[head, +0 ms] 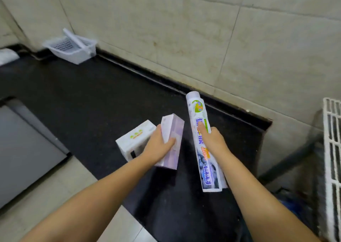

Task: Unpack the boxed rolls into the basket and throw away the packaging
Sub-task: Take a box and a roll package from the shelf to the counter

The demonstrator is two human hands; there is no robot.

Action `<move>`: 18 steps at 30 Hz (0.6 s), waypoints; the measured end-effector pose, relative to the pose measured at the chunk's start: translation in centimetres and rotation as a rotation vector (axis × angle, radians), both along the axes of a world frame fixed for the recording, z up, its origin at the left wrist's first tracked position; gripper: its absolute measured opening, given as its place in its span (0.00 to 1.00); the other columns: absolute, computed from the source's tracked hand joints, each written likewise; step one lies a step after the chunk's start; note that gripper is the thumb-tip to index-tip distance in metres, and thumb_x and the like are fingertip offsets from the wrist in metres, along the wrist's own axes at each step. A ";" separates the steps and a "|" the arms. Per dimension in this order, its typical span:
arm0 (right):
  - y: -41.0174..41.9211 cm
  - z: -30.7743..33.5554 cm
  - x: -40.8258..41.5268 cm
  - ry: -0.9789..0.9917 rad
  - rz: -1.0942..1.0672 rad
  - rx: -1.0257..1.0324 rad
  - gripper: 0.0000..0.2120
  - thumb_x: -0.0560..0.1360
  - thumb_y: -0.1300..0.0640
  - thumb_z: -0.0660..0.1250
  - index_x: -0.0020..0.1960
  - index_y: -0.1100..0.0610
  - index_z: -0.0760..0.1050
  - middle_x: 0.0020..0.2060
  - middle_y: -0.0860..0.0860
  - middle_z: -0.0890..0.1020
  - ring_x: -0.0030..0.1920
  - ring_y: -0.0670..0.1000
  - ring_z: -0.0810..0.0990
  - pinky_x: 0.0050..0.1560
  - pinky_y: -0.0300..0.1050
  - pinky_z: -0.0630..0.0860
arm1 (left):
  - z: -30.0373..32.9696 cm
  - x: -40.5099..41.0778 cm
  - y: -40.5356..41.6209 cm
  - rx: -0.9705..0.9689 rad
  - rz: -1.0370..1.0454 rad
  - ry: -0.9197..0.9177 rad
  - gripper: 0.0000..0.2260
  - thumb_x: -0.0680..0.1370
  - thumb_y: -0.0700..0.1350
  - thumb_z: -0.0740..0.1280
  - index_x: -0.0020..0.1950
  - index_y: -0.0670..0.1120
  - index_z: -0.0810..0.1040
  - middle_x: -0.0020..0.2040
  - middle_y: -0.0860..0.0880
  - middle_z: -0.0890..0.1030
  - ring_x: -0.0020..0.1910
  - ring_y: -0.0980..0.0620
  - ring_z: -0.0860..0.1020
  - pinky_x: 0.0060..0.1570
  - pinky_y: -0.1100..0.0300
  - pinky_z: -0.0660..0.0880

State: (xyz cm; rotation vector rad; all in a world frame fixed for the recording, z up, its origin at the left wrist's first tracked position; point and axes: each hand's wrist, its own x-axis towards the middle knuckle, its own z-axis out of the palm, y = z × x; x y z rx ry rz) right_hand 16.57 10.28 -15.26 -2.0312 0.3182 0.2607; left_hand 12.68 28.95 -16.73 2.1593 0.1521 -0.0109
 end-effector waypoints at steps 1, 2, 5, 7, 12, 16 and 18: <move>1.6 0.6 0.7 -0.008 0.020 0.019 0.27 0.74 0.35 0.58 0.55 0.60 0.72 0.49 0.56 0.81 0.45 0.54 0.81 0.41 0.45 0.76 | 1.2 0.0 1.8 -0.026 0.024 -0.041 0.19 0.75 0.48 0.65 0.65 0.46 0.67 0.57 0.49 0.76 0.55 0.49 0.76 0.51 0.57 0.71; 3.3 1.2 1.4 -0.026 0.044 0.030 0.28 0.74 0.35 0.57 0.55 0.59 0.72 0.48 0.56 0.81 0.45 0.54 0.81 0.43 0.46 0.76 | 2.3 0.0 3.8 -0.044 0.055 -0.070 0.19 0.75 0.48 0.65 0.65 0.48 0.68 0.57 0.50 0.76 0.53 0.52 0.76 0.49 0.59 0.71; 8.9 3.5 3.0 -0.094 0.143 0.024 0.27 0.73 0.34 0.58 0.51 0.58 0.73 0.45 0.53 0.79 0.41 0.50 0.79 0.35 0.41 0.70 | 4.9 -0.1 10.7 -0.066 0.156 -0.125 0.20 0.76 0.50 0.65 0.67 0.50 0.67 0.58 0.52 0.76 0.51 0.57 0.76 0.43 0.63 0.72; 13.0 4.8 3.7 -0.128 0.217 0.030 0.27 0.72 0.33 0.58 0.51 0.58 0.73 0.41 0.50 0.78 0.38 0.46 0.77 0.31 0.38 0.67 | 6.0 -0.5 15.6 -0.078 0.230 -0.146 0.22 0.76 0.50 0.65 0.68 0.51 0.65 0.59 0.52 0.75 0.53 0.54 0.76 0.44 0.61 0.73; 23.5 6.8 4.2 -0.193 0.335 0.042 0.27 0.72 0.33 0.58 0.50 0.58 0.74 0.43 0.52 0.80 0.38 0.47 0.79 0.29 0.39 0.68 | 7.6 -2.2 26.6 -0.044 0.352 -0.203 0.21 0.77 0.51 0.64 0.69 0.52 0.64 0.58 0.53 0.75 0.52 0.53 0.76 0.39 0.67 0.70; 33.7 7.4 4.0 -0.167 0.379 0.088 0.28 0.71 0.32 0.59 0.50 0.57 0.74 0.42 0.53 0.82 0.36 0.48 0.81 0.28 0.39 0.70 | 9.0 -4.1 37.0 -0.008 0.377 -0.228 0.21 0.77 0.50 0.64 0.69 0.51 0.65 0.60 0.52 0.76 0.53 0.52 0.77 0.45 0.60 0.73; 38.1 7.4 4.1 -0.158 0.388 0.099 0.28 0.71 0.32 0.59 0.49 0.57 0.74 0.42 0.54 0.82 0.37 0.48 0.82 0.29 0.39 0.71 | 9.6 -4.8 41.9 0.029 0.376 -0.234 0.21 0.77 0.50 0.64 0.69 0.51 0.65 0.60 0.51 0.76 0.53 0.51 0.77 0.46 0.59 0.72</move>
